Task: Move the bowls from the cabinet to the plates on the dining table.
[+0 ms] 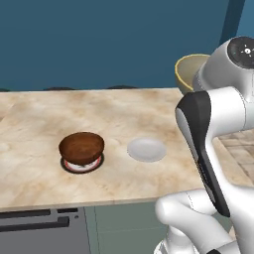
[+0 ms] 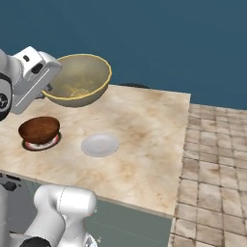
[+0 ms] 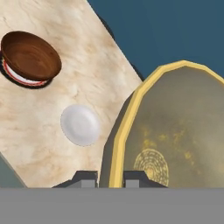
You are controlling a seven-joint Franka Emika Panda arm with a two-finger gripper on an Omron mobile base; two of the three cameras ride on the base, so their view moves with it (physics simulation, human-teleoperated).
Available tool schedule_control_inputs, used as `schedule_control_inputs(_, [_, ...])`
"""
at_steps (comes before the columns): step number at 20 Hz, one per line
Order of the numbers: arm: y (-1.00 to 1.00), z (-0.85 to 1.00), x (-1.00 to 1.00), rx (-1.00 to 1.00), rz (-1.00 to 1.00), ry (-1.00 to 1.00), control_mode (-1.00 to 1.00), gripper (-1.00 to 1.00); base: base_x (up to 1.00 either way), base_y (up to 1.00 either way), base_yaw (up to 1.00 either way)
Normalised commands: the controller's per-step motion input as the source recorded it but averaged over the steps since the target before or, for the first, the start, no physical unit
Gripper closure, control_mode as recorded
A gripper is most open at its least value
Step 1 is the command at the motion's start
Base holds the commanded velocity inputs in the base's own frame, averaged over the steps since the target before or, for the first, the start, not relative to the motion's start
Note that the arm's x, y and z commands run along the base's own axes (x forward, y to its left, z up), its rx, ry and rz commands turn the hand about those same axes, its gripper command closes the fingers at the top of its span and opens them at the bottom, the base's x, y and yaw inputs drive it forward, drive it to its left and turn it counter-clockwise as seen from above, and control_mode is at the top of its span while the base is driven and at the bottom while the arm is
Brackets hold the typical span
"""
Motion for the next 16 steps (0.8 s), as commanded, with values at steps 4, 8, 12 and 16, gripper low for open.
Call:
schedule_control_inputs(4, [0.0, 0.0, 0.0, 0.0, 0.0, 0.0, 1.0, 1.0, 0.21, -0.03, 0.03])
schedule_control_inputs(8, [-0.02, 0.0, 0.1, 0.0, 0.01, 0.04, -1.0, 1.0, 0.1, -0.02, 0.01])
schedule_control_inputs(12, [-0.02, -0.02, 0.26, 0.0, 0.04, 0.1, -1.0, 1.0, 0.0, 0.0, 0.0])
schedule_control_inputs(16, [0.0, -0.1, 0.3, 0.0, 0.04, 0.14, -1.0, 1.0, 0.0, 0.0, 0.0])
